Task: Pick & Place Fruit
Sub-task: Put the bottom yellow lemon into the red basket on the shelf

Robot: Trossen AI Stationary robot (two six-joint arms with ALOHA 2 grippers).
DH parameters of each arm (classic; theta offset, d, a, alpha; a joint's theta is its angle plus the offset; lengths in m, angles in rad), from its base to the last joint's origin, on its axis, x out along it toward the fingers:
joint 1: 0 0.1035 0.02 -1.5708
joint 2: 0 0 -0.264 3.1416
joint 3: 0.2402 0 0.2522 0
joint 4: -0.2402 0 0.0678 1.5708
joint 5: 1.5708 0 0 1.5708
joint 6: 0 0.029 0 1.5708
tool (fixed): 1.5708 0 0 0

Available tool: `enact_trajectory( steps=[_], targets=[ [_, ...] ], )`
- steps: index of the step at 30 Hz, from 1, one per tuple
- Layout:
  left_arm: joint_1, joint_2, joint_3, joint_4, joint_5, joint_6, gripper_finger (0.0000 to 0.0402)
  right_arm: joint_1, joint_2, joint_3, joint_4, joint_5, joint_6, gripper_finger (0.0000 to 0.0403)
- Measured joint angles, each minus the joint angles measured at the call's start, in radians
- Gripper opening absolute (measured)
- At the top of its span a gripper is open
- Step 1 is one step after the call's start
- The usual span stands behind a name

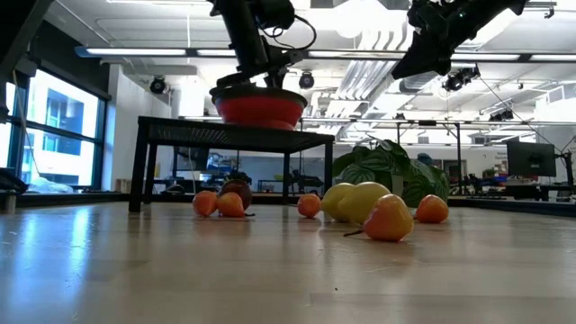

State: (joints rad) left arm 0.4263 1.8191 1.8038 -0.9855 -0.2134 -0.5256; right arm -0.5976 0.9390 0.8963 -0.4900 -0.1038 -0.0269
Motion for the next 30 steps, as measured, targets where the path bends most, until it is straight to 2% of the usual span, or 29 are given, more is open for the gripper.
enact_trajectory(
  steps=[21,24,30],
  targets=[
    [-0.001,0.0,0.0,0.047,-0.015,0.017,0.0213,0.0,0.0,0.0,0.0,0.0,-0.003,0.005],
    [-0.001,0.0,0.0,0.041,-0.015,0.018,0.0227,0.0,0.0,0.0,0.0,0.0,-0.003,0.005],
    [-0.001,0.0,0.0,0.04,-0.015,0.025,0.0287,0.0,0.0,0.0,0.0,0.0,-0.004,0.005]
  ],
)
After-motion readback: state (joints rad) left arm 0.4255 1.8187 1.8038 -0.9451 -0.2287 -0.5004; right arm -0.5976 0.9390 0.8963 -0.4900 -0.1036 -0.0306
